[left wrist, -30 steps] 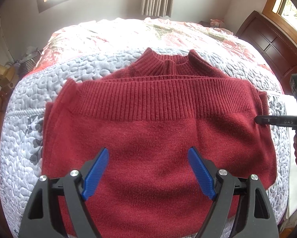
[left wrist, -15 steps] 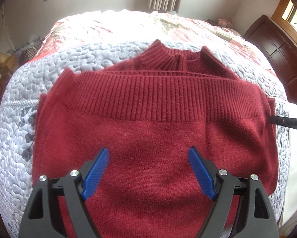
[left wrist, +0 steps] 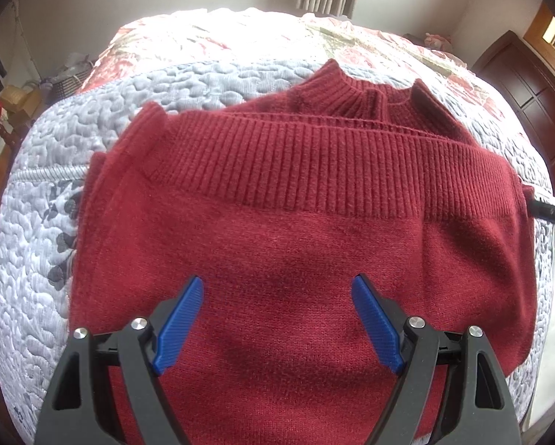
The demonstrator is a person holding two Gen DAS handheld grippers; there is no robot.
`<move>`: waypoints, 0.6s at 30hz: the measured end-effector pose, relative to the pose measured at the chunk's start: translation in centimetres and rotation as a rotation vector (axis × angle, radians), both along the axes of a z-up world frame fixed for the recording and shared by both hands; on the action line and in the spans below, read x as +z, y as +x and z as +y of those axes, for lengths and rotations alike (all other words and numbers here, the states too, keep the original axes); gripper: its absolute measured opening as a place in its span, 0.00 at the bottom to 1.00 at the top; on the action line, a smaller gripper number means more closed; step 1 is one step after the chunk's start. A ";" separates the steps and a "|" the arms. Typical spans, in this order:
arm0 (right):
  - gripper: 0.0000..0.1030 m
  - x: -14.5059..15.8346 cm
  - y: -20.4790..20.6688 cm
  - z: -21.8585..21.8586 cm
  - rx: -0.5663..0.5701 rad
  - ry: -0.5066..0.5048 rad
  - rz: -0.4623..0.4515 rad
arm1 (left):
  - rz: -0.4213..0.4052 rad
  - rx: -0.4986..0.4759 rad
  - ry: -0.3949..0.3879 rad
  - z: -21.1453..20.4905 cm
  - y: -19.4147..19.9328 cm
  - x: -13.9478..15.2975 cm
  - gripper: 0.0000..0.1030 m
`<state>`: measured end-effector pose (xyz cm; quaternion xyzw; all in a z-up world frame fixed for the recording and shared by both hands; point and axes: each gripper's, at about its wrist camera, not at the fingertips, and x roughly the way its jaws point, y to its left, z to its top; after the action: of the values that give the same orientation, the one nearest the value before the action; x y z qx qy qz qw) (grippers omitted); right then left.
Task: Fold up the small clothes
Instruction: 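Grasp the sweater side edge with the right tool and lift it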
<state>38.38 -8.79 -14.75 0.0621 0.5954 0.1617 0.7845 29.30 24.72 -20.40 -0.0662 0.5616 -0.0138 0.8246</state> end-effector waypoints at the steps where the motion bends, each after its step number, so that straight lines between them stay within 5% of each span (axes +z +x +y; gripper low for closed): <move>1: 0.49 -0.4 0.1 0.2 0.005 0.006 0.008 | 0.003 0.005 -0.004 0.1 0.1 -0.1 0.80; 2: 0.45 -0.7 0.2 0.2 0.010 0.028 0.016 | 0.005 0.007 -0.010 0.1 0.1 -0.1 0.80; 4: 0.19 -1.1 0.4 0.5 0.017 0.048 0.034 | 0.009 0.003 -0.009 -0.1 0.3 -0.2 0.80; 6: 0.07 -0.9 0.5 0.5 0.018 0.038 0.023 | 0.005 -0.007 -0.004 -0.3 0.4 -0.1 0.80; 10: 0.06 0.4 0.2 -1.4 -0.050 0.033 -0.015 | -0.003 -0.017 0.001 -0.8 0.5 -0.2 0.80; 18: 0.09 -1.8 0.2 -1.9 -0.091 0.048 0.040 | 0.038 -0.022 0.018 -1.7 0.9 -2.3 0.83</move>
<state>38.62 -10.71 -16.53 0.1111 0.6035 0.1387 0.7773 30.20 23.02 -22.65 -0.0530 0.5781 -0.0165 0.8141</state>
